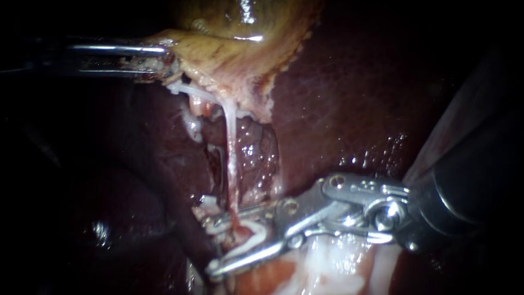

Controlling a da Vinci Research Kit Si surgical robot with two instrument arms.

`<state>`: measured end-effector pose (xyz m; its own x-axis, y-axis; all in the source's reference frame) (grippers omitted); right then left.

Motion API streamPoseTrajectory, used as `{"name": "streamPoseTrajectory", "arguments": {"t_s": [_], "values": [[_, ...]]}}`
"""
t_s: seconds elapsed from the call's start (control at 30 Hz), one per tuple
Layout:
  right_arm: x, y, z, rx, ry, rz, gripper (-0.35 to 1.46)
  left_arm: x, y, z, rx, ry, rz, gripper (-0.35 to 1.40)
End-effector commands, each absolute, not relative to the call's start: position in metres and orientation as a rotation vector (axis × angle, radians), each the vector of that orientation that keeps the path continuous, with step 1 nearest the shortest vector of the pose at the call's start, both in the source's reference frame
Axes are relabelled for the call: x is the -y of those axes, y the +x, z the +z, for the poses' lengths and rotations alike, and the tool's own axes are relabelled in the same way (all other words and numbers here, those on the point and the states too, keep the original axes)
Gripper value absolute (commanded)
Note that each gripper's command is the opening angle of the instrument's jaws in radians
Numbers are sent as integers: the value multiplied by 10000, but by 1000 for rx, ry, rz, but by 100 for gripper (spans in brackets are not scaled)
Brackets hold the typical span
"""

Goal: Clipping first clip right tube

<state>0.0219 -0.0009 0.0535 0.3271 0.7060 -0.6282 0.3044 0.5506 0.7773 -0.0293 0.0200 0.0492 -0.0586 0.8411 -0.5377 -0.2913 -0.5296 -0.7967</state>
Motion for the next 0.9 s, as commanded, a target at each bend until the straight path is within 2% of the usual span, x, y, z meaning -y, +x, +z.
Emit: {"name": "streamPoseTrajectory", "arguments": {"t_s": [0.03, 0.33, 0.9], "values": [[8, 219, 536, -1258, 1012, 333, 48, -200, -293, 492, 632, -1373, 1715, -35], [-15, 217, 533, -1249, 1038, 362, 33, -200, -293, 492, 631, -1373, 1715, -35], [-23, 212, 532, -1212, 1093, 422, -35, -200, -294, 493, 631, -1373, 1715, -35]]}}
